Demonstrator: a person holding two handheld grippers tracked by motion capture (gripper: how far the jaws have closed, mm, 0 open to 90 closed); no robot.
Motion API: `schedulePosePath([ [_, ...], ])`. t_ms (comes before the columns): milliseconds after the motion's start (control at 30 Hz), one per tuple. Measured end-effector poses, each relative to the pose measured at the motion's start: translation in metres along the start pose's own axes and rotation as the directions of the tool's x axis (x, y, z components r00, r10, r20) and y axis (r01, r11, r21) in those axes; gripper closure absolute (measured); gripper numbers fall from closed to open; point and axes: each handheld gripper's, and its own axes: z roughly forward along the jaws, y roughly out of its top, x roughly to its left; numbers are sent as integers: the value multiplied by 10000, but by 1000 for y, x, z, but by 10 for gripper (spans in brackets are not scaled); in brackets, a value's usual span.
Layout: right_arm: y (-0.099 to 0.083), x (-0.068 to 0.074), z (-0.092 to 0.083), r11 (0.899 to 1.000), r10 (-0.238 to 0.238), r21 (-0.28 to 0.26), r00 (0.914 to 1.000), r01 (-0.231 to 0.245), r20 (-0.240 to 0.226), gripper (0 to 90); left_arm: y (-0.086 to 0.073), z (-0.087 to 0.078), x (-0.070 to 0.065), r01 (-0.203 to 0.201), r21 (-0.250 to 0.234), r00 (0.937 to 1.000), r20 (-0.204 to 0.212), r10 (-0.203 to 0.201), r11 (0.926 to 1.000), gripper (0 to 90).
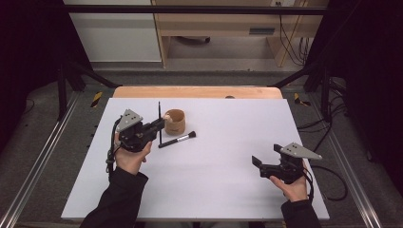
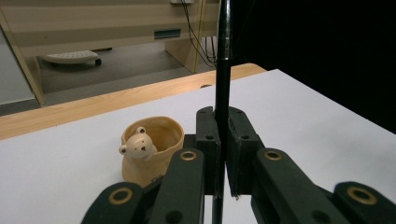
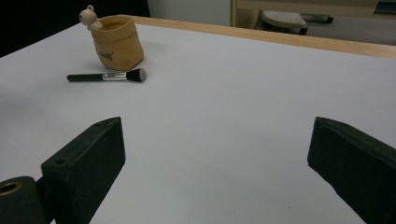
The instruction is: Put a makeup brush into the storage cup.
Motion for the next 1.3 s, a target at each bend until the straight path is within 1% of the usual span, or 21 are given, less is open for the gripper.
schedulePosePath([
  [200, -1, -1, -3, 10000, 21, -95, 10000, -20, 90, 46, 9, 6, 5, -97, 0, 9999, -105, 97, 10000, 844],
  [300, -1, -1, -3, 9999, -58, -102, 9999, 59, 129, 46, 14, 9, 6, -111, 10, 9999, -114, 111, 9999, 844],
  [400, -1, 0, -3, 10000, -83, -48, 9999, 84, 105, 46, 18, 13, 8, -64, -36, 9999, -120, 64, 10000, 844],
  [633, -2, 2, 0, 9999, -168, 16, 9998, 168, 59, 47, 29, 23, 12, -197, 3, 9996, -210, 197, 9998, 845],
  [733, -2, 3, 1, 9999, -167, 39, 9999, 167, 6, 49, 32, 26, 15, -105, -44, 9998, -192, 104, 9999, 844],
  [1067, -2, 4, 2, 9998, -206, 29, 9998, 206, -52, 52, 39, 44, 24, -191, 153, 9994, -296, 195, 9997, 845],
  [1233, -2, 4, 3, 9997, -198, 120, 9998, 199, -57, 52, 39, 55, 29, -84, 255, 9994, -337, 93, 9996, 845],
  [1300, -2, 4, 3, 9997, -190, 125, 9998, 191, -61, 52, 39, 60, 30, -155, 318, 9990, -417, 168, 9994, 846],
])
